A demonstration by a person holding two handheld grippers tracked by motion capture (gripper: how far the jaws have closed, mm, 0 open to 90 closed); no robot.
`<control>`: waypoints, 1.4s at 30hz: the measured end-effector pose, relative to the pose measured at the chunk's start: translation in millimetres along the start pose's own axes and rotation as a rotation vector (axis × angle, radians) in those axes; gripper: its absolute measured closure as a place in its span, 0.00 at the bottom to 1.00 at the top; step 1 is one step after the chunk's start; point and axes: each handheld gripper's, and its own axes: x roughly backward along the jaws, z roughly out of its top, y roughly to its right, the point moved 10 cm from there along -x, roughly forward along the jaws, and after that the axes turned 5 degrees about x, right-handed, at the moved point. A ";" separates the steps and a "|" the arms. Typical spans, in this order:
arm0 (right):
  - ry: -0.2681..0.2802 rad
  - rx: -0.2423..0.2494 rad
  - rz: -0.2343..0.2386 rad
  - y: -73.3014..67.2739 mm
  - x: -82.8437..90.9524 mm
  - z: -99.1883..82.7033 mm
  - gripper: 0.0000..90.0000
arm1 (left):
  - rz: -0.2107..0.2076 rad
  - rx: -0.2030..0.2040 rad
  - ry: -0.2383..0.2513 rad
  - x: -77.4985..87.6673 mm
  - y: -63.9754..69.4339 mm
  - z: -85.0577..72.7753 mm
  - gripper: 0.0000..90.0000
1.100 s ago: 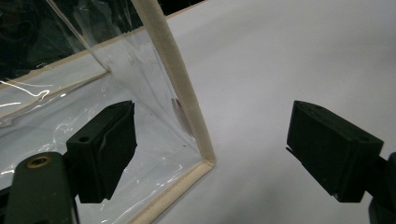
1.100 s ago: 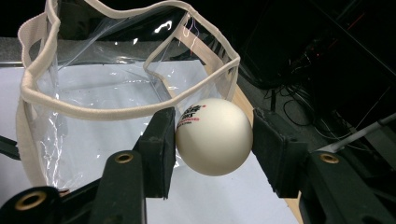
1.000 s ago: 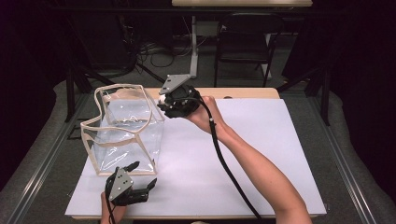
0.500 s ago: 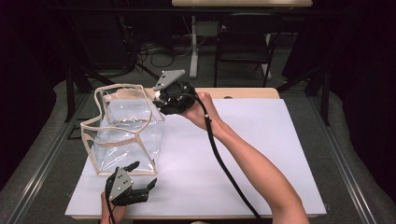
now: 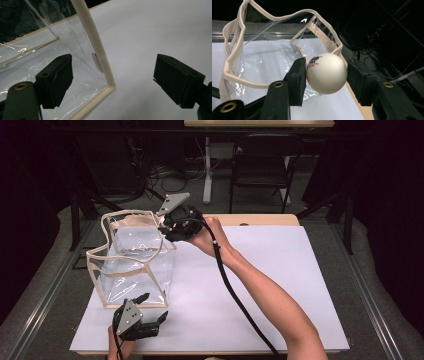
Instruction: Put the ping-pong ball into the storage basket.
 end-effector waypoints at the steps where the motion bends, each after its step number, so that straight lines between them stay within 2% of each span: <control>1: 0.002 0.004 0.000 0.1 -0.3 1.0 0.57 | 0.003 -0.001 -0.001 0.1 -0.2 -0.1 0.18; 22: -0.002 0.019 0.009 -2.6 -7.7 15.4 0.57 | 0.000 -0.005 -0.003 -0.1 0.3 -0.1 0.18; 42: -0.019 0.043 0.046 -17.9 -23.9 24.9 0.57 | -0.002 -0.003 -0.002 0.2 0.4 0.0 0.18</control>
